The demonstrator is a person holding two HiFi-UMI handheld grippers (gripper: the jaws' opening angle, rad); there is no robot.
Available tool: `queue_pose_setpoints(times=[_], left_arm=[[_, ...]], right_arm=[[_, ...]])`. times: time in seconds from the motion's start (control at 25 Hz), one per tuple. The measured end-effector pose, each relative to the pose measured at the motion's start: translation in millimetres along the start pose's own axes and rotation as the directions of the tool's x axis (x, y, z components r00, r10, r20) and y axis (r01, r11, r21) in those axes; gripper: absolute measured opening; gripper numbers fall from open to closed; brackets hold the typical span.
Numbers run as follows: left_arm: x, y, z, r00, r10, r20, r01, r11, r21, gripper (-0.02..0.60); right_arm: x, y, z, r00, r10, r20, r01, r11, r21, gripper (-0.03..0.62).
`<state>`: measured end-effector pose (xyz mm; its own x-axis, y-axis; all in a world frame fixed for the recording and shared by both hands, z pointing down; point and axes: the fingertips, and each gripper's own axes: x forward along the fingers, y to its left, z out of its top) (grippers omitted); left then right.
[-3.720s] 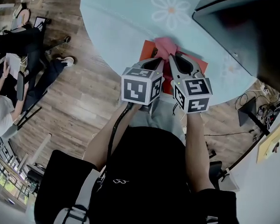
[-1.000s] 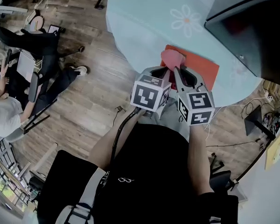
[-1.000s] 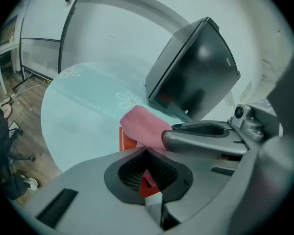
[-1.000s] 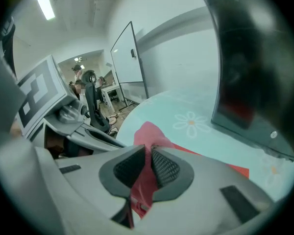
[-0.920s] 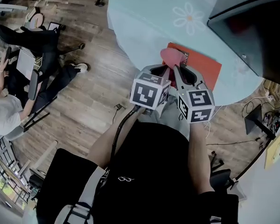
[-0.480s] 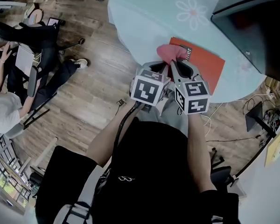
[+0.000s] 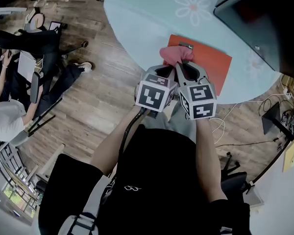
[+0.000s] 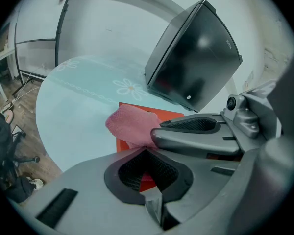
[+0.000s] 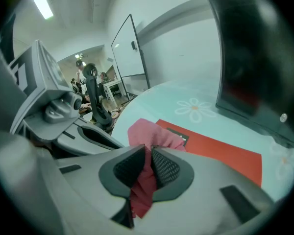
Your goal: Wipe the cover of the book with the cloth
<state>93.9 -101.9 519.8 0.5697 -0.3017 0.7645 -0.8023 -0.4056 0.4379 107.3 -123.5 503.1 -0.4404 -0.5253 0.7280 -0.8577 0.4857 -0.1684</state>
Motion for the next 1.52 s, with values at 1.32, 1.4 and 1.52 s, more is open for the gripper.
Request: queue_pose_setpoints(times=[1.32,1.4,1.52], left_arm=[[76.2,-132.5,4.9,0.997,-0.037,-0.071,0.047,0.989,0.141,0.012],[79.7,-141.1,5.1,0.999,-0.025,-0.041,0.03,0.992,0.123,0.013],[83.7,-149.2,8.4,1.0,-0.008,0.012,0.007,0.995,0.098,0.012]], right_arm=[[-85.9,-115.1,-61.2,0.994,-0.095,0.051,0.092,0.993,0.068,0.043],[-90.9,-121.4,-64.2,0.996,-0.074,0.046,0.071,0.996,0.054,0.043],[-95.6,-129.8,-64.5,0.998,-0.051,0.036,0.049,0.998,0.047,0.043]])
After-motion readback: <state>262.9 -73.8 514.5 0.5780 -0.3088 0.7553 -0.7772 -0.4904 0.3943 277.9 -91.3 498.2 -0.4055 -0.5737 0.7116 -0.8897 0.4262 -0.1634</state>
